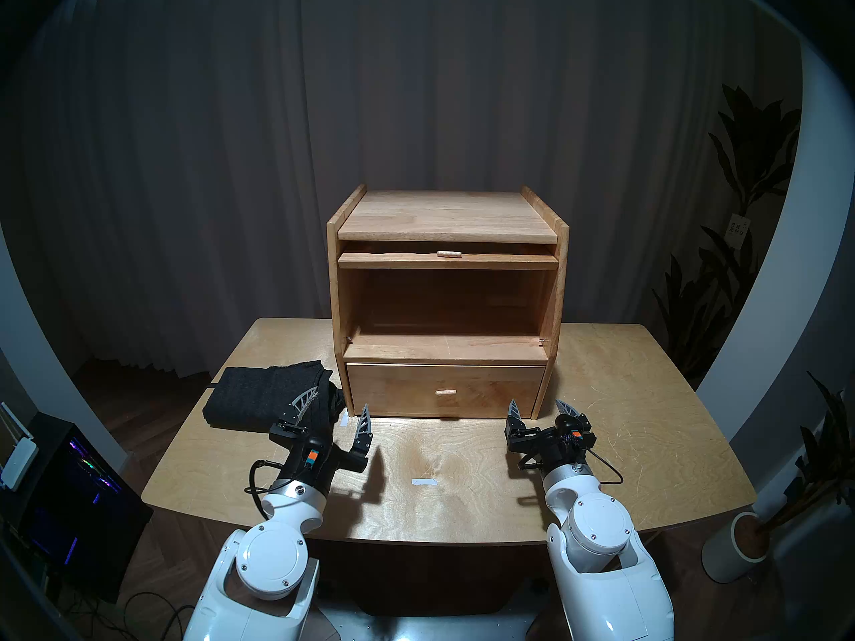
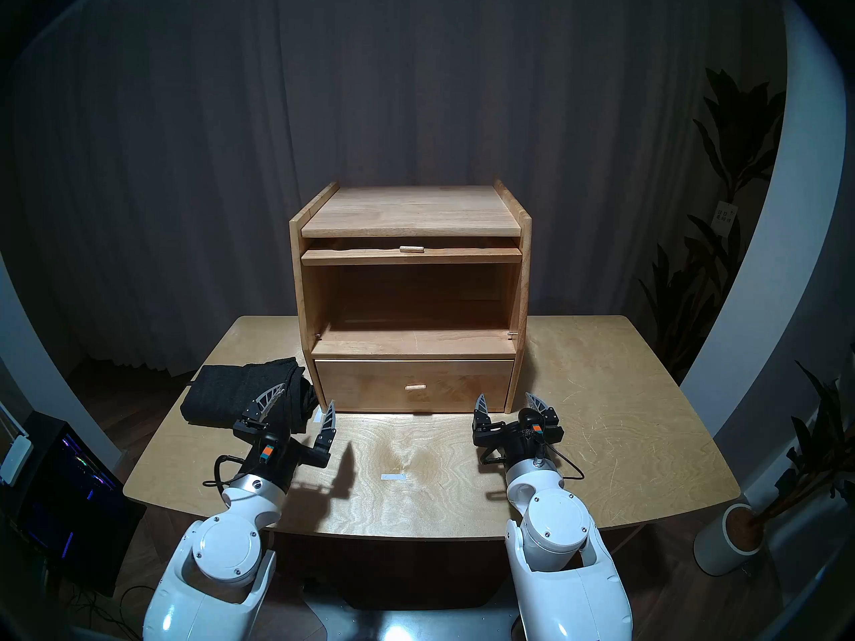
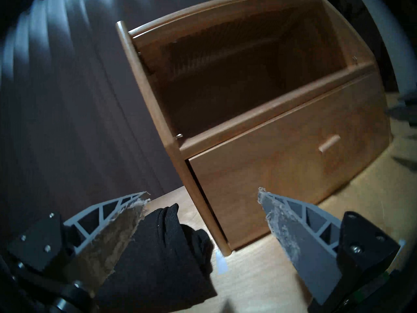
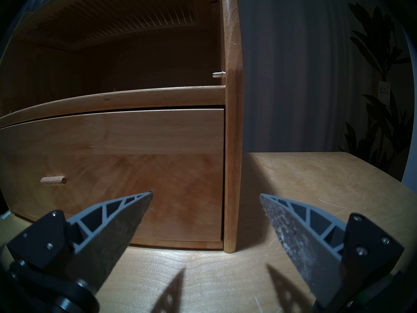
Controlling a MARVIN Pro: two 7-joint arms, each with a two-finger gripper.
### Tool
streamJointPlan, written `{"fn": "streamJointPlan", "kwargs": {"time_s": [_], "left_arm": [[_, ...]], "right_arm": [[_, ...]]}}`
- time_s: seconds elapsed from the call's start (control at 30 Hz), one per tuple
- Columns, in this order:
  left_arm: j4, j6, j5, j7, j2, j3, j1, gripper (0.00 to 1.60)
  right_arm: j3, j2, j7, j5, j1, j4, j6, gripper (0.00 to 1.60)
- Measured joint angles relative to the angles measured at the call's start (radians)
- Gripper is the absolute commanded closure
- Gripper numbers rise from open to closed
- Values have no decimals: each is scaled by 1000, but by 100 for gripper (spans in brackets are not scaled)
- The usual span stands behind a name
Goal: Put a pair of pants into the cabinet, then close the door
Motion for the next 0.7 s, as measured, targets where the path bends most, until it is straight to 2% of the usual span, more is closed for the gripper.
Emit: {"fn": "streamJointPlan", "kwargs": {"time_s": [0.17, 0.43, 0.57, 0.63, 0.7], "left_arm": [[-13, 39, 149, -68, 60, -68, 56, 0], [-32, 94, 343, -123, 150, -200, 77, 0], [-57, 106, 417, -164, 189, -262, 73, 0], [-90, 108, 457, -220, 223, -305, 71, 0], [-106, 108, 475, -257, 243, -322, 70, 0]], "right_arm": [[0, 0, 0, 0, 1, 4, 0, 0], [1, 0, 1, 0, 2, 10, 0, 0], [1, 0, 1, 0, 2, 11, 0, 0], [1, 0, 1, 0, 3, 12, 0, 0], [1, 0, 1, 0, 3, 13, 0, 0]]}}
